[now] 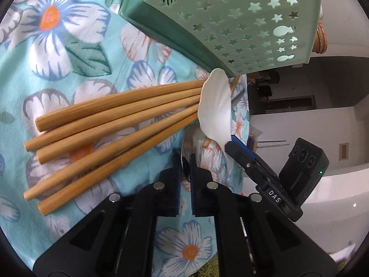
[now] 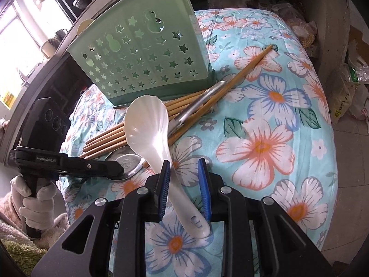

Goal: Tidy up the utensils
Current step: 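Close the left tool on the metal spoon handle while the right tool holds the ladle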

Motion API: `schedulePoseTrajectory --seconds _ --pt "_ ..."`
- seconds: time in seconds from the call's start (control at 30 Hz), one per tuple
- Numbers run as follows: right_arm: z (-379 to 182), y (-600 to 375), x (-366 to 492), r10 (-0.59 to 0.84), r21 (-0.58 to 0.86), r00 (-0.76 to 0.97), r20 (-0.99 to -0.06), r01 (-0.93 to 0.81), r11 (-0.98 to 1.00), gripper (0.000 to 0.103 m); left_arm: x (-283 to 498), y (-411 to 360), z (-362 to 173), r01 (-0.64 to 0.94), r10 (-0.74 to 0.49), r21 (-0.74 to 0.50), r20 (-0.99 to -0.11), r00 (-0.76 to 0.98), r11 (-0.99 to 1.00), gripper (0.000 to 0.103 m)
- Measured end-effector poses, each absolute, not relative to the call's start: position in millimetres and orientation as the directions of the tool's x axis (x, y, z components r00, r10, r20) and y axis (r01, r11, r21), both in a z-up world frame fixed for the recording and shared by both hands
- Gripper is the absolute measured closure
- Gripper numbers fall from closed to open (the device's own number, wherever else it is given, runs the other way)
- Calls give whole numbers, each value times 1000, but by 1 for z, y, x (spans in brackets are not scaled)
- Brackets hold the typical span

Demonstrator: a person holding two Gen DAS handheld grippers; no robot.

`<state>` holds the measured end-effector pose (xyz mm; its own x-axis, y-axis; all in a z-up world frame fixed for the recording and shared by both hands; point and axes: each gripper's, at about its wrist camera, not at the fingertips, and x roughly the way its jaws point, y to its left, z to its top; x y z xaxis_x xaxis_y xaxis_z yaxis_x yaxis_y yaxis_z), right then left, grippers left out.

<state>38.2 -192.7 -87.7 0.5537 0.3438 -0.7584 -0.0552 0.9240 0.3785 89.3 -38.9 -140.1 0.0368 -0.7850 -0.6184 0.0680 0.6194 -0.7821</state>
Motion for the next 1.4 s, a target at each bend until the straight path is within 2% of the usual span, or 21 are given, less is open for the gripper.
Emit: schedulePoseTrajectory --seconds 0.33,0.53,0.6,0.67,0.83,1.4 --pt "-87 -193 35 355 382 564 -746 -75 921 77 84 -17 -121 99 -708 -704 -706 7 704 99" --pt "-88 -193 35 357 390 569 -741 -69 918 75 79 -8 -119 93 -710 -706 -704 20 702 99" --pt "-88 -192 34 354 388 569 -742 -67 919 75 78 -10 -119 99 -707 -703 -707 18 705 97" --pt "-88 -191 34 352 385 568 -744 -66 921 75 75 -15 -121 97 -713 -709 -702 8 699 91" --pt "-88 -190 35 348 383 568 -745 -63 922 74 75 -25 -123 99 -718 -714 -696 5 693 86" --pt "-90 -189 35 347 378 563 -750 -65 923 72 78 -17 -124 100 -717 -711 -696 39 696 93"
